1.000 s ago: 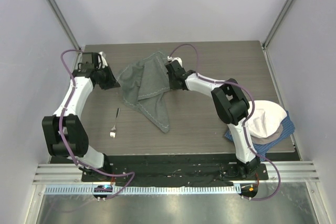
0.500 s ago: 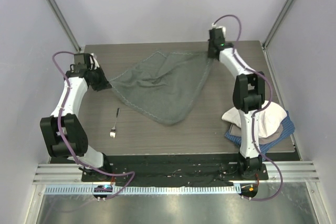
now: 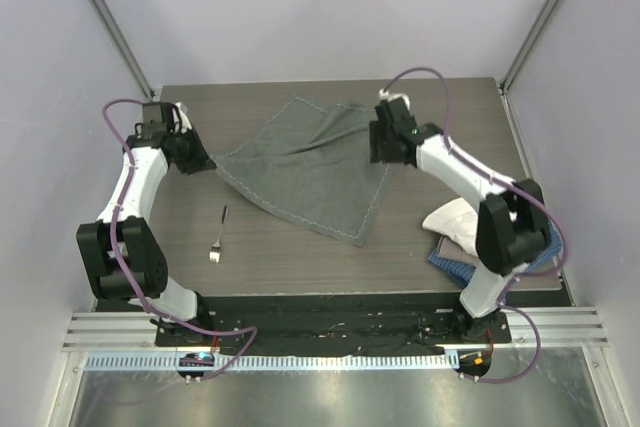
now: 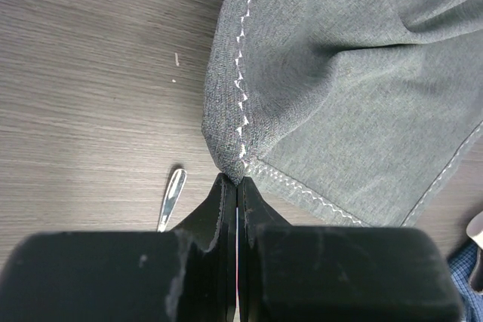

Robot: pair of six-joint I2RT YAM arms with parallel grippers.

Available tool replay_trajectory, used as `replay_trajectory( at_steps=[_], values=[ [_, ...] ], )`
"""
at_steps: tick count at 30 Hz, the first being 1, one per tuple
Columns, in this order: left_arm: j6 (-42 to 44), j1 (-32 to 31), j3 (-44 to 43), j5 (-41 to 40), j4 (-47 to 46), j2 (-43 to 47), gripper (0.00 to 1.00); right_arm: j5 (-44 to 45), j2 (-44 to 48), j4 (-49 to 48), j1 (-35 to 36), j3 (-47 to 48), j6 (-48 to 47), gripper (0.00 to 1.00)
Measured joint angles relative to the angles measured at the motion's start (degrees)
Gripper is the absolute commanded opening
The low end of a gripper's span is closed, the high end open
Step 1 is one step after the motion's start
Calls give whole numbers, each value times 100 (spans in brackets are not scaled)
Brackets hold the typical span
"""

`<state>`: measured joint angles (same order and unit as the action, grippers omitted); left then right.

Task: Fold the napkin, place the utensils inside, and roll it up
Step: Flatten the napkin out

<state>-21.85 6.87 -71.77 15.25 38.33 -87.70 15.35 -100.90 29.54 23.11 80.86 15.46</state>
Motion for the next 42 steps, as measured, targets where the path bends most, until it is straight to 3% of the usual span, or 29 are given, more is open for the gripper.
replay_trajectory(
  at_steps=[6,12,33,37,38,40,42],
  values=[
    [-4,0,2,114,11,0,0,-315,1401,197,1390,-1853,922,57],
    [-13,0,4,192,11,0,0,-391,1681,372,2026,-2706,1777,57],
    [-15,0,44,260,13,24,0,-516,973,-81,2393,-2896,2400,52],
    [-15,2,44,275,11,24,0,-501,852,-92,2398,-2889,2391,42],
    [-13,2,44,278,13,24,0,-496,831,-83,2398,-2865,2391,35],
    [-15,0,44,280,13,24,0,-483,793,-116,2398,-2835,2385,30],
    [-13,0,44,280,13,24,0,-479,763,-131,2398,-2824,2369,17]
  ],
)
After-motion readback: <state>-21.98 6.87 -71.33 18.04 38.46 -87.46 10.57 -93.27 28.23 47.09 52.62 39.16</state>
